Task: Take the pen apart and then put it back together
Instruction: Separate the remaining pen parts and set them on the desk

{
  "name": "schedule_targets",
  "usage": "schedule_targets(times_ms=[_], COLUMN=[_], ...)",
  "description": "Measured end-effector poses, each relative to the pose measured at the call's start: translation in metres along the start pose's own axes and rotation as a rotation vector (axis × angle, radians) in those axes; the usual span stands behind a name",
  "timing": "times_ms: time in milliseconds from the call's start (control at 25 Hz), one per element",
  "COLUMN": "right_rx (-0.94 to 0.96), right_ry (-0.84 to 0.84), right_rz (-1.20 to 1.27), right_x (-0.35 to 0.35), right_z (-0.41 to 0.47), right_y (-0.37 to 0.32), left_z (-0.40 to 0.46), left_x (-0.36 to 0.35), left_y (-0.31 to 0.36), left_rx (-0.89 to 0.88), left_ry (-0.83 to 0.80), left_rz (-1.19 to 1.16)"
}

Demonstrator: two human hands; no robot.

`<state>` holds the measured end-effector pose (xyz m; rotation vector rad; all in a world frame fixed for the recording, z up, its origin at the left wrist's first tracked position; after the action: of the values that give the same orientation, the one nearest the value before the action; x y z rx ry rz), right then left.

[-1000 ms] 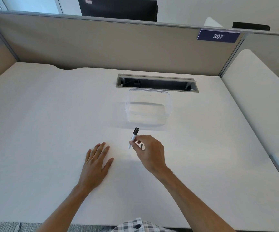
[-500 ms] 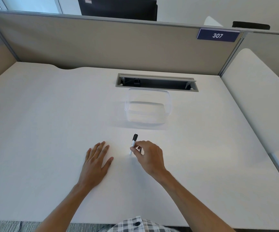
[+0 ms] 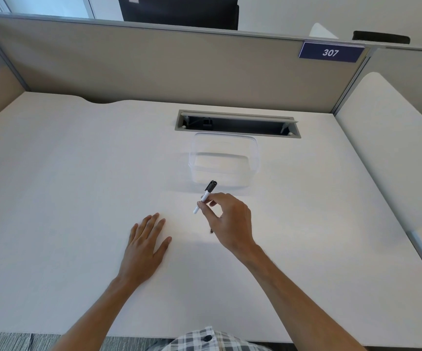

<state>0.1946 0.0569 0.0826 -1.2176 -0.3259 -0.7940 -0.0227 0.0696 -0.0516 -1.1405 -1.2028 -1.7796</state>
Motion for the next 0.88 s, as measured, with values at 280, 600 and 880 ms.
schedule_targets(times_ms=[280, 600, 880], right_rx=[-0.052, -0.076, -0.038], right_ry=[-0.116, -0.167, -0.038], right_rz=[-0.106, -0.116, -0.069], right_x=[-0.031, -0.027, -0.006], right_z=[-0.018, -0.015, 0.005], right_y=[0.023, 0.025, 0.01], left_z=[0.002, 0.0, 0.0], left_x=[-0.001, 0.0, 0.002], left_y=[0.0, 0.0, 0.001], left_rx=[0.004, 0.0, 0.0], left_ry=[0.002, 0.005, 0.004], left_rz=[-0.002, -0.004, -0.005])
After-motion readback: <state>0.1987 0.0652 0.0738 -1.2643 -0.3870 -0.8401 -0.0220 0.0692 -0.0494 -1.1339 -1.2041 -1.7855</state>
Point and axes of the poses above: each hand's wrist, its own z-axis towards the middle knuckle, its own x-axis out of the back of the hand, y = z × x, the point moved 7 cm from there along z, towards the middle knuckle, and after that the axes turned 2 degrees about y, right-handed, at the moved point
